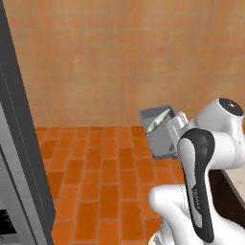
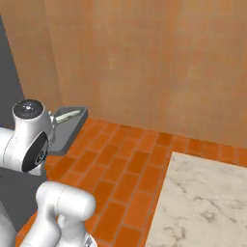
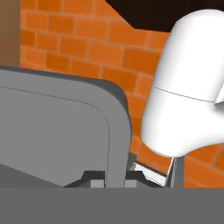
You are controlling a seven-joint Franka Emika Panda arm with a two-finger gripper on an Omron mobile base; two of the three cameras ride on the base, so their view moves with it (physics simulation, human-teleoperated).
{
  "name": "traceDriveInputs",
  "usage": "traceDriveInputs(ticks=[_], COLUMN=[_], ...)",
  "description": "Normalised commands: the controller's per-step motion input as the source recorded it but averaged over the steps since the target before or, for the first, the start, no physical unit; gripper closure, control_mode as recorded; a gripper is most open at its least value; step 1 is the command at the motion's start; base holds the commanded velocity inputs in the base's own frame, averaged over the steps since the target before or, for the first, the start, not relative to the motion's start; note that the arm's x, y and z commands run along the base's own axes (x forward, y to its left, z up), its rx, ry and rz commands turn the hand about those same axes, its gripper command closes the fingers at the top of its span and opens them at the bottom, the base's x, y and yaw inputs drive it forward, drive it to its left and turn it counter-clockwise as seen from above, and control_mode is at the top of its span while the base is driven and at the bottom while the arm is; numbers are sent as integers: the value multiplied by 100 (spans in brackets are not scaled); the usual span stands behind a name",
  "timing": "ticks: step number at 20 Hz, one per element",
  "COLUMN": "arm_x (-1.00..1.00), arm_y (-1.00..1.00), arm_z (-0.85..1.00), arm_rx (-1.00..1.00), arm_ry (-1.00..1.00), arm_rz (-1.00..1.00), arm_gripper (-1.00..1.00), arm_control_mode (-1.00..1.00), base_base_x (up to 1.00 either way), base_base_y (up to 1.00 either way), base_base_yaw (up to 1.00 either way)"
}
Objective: Take the meat container that has the fish and place it on the second highest rack of the freezer. Then take the vegetable container that has the tomato and broccoli and place it on the highest rack of the freezer.
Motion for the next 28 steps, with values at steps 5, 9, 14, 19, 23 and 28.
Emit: traceDriveInputs(ticks=[5, 9, 14, 19, 23, 28], arm_x=[0, 0, 0, 0, 0, 0], arm_y=[0, 0, 0, 0, 0, 0], arm_z=[0, 0, 0, 0, 0, 0], arm_rx=[0, 0, 0, 0, 0, 0], arm_ry=[0, 0, 0, 0, 0, 0], arm_rz=[0, 0, 0, 0, 0, 0], arm_gripper=[100, 100, 100, 100, 100, 100], arm_control_mode=[100, 100, 100, 100, 100, 100], base_base_x=[16, 13, 15, 81, 56, 99], base_base_y=[-1, -23, -69, -55, -18, 21], base_base_yaw=[63, 58, 53, 11, -49, -13])
